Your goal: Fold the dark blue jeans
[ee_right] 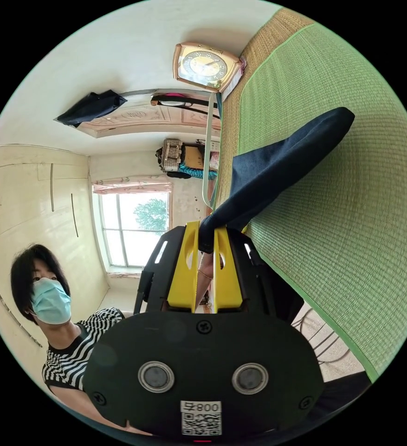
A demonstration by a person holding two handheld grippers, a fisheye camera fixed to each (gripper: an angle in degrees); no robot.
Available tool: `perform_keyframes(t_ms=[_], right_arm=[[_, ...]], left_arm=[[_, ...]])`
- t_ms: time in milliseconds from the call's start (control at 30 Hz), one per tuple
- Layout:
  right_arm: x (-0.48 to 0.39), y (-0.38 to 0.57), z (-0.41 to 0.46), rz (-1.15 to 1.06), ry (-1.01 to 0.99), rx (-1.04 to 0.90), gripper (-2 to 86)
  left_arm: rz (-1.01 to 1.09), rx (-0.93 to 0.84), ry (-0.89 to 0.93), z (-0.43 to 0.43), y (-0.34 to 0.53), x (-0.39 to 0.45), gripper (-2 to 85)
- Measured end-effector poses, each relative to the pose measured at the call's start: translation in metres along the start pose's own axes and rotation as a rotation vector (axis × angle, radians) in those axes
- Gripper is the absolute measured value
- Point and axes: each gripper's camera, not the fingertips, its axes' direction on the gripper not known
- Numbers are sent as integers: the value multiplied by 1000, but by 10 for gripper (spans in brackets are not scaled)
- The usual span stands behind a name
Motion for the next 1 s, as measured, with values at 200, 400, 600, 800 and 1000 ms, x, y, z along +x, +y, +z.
perform_keyframes(t_ms=[200,400,600,800,1000], right_arm=[[10,24,-20,13,-5,8,43],[20,56,-50,18,11,25,40],[35,110,-88,45,-25,60,43],[42,168,-134,28,-86,142,42],[32,219,-216,-48,-124,299,34]], left_arm=[[-22,-11,-15,40,-15,-5,120],[19,-32,-38,85,2,-3,85],[83,-71,-62,132,37,8,80],[168,-146,-101,202,75,30,78],[312,-269,-96,326,115,72,75]])
